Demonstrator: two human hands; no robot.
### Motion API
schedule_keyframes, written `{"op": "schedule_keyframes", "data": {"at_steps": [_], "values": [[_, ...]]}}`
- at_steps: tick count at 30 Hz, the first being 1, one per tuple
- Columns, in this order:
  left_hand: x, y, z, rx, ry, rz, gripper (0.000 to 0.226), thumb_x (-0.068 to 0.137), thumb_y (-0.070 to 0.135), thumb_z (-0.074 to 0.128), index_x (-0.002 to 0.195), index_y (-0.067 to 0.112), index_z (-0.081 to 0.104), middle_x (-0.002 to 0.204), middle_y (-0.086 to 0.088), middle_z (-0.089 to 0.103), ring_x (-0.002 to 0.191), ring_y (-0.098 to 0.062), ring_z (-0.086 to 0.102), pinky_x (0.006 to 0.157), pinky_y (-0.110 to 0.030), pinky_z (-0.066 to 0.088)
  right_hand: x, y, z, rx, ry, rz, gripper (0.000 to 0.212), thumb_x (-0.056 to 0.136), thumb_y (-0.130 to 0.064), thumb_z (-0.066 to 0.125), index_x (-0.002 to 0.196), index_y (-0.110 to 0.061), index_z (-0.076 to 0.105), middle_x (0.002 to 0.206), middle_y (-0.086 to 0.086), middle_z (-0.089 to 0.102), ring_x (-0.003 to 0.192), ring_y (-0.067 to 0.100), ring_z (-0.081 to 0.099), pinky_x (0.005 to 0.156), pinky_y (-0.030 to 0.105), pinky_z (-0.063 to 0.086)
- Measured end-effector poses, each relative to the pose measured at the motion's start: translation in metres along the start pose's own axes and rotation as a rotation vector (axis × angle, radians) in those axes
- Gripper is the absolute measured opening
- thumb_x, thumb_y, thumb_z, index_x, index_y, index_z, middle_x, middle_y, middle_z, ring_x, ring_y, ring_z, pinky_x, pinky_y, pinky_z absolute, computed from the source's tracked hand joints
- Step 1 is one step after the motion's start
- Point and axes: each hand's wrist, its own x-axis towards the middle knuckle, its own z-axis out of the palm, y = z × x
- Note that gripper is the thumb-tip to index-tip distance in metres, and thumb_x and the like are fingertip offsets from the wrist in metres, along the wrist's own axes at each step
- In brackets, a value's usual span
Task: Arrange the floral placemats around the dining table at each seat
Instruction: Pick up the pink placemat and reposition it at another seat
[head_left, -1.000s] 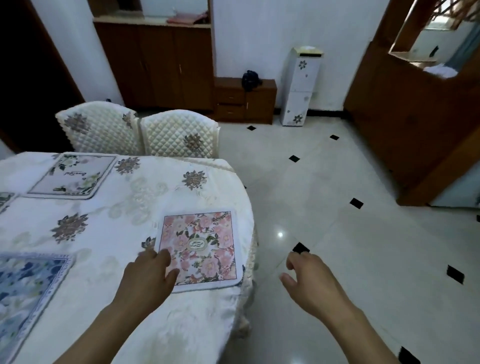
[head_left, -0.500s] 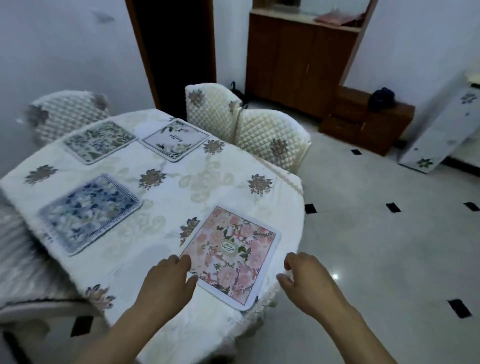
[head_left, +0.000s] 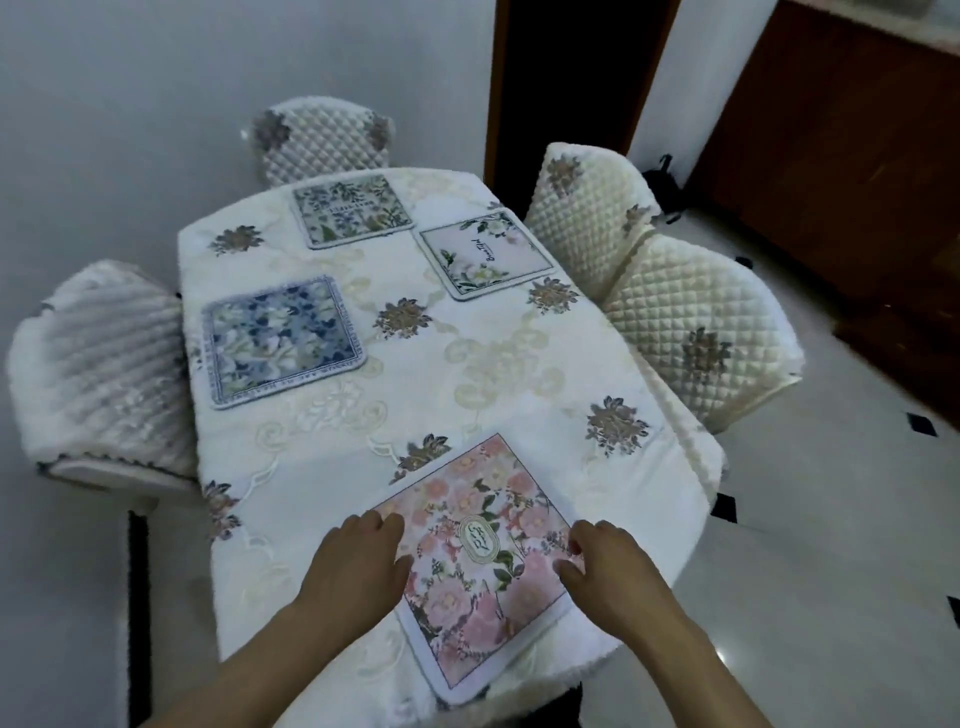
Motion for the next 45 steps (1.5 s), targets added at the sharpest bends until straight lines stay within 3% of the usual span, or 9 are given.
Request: {"op": "schedule_keyframes", "data": {"at_steps": [6,12,20,23,28,30,34,37,45], "values": [[-0.016,0.055,0.026,-0.053,0.018,-0.329,0.029,0.09,0.043,0.049,0.109,0.021,0.054,0.095,-0.003,0.059,0.086,-0.023,0.056,0.068,-0.034,0.041,0.055,0.064,-0.006,-0.045,-0.182,-0.197,0.025,0.091,-0.044,0.053,0.09,-0.02,0.048,0.09,0.002,0.055,0.083,0.022,0.054,0.068,0.035,0.045],[-0.044,0.106,0.056,-0.14,0.001,-0.555,0.026,0.089,0.034,0.055,0.107,0.016,0.056,0.094,-0.007,0.059,0.082,-0.025,0.055,0.064,-0.034,0.042,0.082,0.094,-0.001,0.002,-0.294,-0.26,0.03,0.093,-0.043,0.052,0.096,-0.013,0.054,0.093,0.009,0.059,0.086,0.027,0.059,0.072,0.036,0.048],[-0.059,0.131,0.106,-0.282,-0.068,-0.801,0.033,0.09,0.03,0.055,0.114,0.009,0.048,0.104,-0.014,0.053,0.087,-0.032,0.057,0.069,-0.037,0.048,0.094,0.109,0.044,0.155,-0.398,-0.029,0.049,0.086,-0.037,0.065,0.119,-0.005,0.046,0.116,0.02,0.056,0.105,0.038,0.059,0.078,0.036,0.045],[-0.06,0.131,0.119,-0.485,-0.027,-0.95,0.035,0.086,0.02,0.062,0.11,0.002,0.045,0.102,-0.021,0.054,0.089,-0.039,0.056,0.074,-0.042,0.049,0.094,0.11,0.052,0.258,-0.376,0.074,0.049,0.081,-0.033,0.07,0.113,-0.006,0.045,0.113,0.02,0.058,0.1,0.038,0.059,0.072,0.035,0.043],[-0.055,0.131,0.125,-0.71,0.056,-1.157,0.033,0.085,0.013,0.063,0.106,-0.003,0.043,0.103,-0.026,0.054,0.091,-0.043,0.059,0.073,-0.041,0.048,0.096,0.105,0.058,0.316,-0.382,0.155,0.029,0.085,-0.028,0.067,0.096,-0.01,0.047,0.102,0.016,0.065,0.089,0.032,0.06,0.067,0.031,0.037],[-0.056,0.128,0.127,-0.787,0.061,-1.176,0.028,0.086,0.011,0.062,0.103,-0.005,0.046,0.103,-0.028,0.059,0.091,-0.04,0.061,0.073,-0.039,0.05,0.095,0.106,0.06,0.258,-0.382,0.134,0.02,0.088,-0.028,0.061,0.083,-0.01,0.053,0.094,0.015,0.067,0.092,0.034,0.062,0.067,0.03,0.036],[-0.061,0.122,0.124,-0.866,0.087,-1.148,0.016,0.088,0.012,0.061,0.096,0.001,0.052,0.101,-0.023,0.065,0.085,-0.031,0.061,0.065,-0.032,0.041,0.083,0.105,0.057,0.186,-0.343,0.085,0.034,0.092,-0.026,0.055,0.062,-0.019,0.041,0.069,0.003,0.051,0.083,0.032,0.06,0.066,0.03,0.035],[-0.065,0.116,0.111,-0.841,0.137,-1.083,0.012,0.089,0.015,0.06,0.092,0.006,0.052,0.095,-0.017,0.064,0.076,-0.026,0.055,0.061,-0.032,0.038,0.073,0.1,0.046,0.171,-0.266,0.02,0.036,0.094,-0.024,0.052,0.062,-0.02,0.036,0.062,-0.003,0.042,0.077,0.031,0.055,0.065,0.032,0.034],[-0.052,0.118,0.053,-0.745,0.308,-0.763,0.015,0.092,0.017,0.057,0.082,0.019,0.047,0.071,0.005,0.053,0.064,-0.009,0.05,0.05,-0.022,0.032,0.05,0.103,-0.003,0.287,0.044,0.018,0.037,0.096,-0.024,0.051,0.062,-0.015,0.037,0.059,0.003,0.048,0.059,0.022,0.048,0.054,0.035,0.031]]}}
